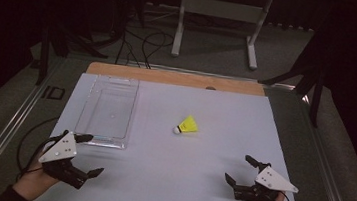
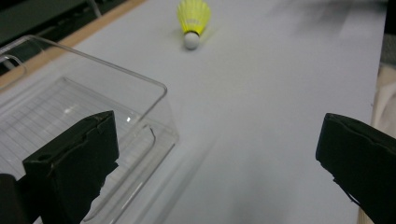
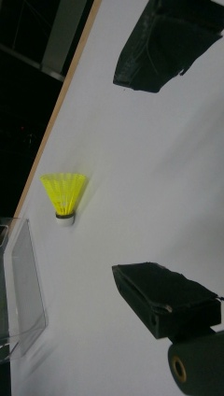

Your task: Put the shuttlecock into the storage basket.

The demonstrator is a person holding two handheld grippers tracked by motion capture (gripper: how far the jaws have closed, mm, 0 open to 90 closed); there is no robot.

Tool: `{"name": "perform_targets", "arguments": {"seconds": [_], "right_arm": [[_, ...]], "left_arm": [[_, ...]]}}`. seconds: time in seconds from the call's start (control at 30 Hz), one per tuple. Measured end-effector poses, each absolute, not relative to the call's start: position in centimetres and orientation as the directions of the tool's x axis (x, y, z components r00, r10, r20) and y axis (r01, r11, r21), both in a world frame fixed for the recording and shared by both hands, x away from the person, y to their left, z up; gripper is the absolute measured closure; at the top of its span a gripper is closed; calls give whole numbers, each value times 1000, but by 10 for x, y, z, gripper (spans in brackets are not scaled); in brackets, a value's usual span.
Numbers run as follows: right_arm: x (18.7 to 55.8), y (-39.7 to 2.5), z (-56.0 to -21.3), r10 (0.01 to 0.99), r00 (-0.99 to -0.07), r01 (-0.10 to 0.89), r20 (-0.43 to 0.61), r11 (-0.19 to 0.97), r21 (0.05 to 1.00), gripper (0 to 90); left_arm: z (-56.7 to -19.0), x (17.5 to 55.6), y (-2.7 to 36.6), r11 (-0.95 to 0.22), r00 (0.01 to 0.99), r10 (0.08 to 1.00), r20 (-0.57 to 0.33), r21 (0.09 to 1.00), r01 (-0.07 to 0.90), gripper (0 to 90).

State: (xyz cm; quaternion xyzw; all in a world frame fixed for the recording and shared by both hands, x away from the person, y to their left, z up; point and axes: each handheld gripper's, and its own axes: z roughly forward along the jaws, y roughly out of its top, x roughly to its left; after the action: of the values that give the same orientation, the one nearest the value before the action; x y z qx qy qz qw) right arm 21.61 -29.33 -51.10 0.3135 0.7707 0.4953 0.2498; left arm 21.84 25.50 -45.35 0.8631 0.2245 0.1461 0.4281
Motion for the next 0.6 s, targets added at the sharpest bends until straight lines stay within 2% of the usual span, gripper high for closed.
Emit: {"name": "perform_targets", "arguments": {"seconds": [0.6], "right_arm": [[217,-292,-512,724,-686,239,-71,316,918,87]], "left_arm": [[-464,234,243,-716,928,371,39,648,259,0]]}}
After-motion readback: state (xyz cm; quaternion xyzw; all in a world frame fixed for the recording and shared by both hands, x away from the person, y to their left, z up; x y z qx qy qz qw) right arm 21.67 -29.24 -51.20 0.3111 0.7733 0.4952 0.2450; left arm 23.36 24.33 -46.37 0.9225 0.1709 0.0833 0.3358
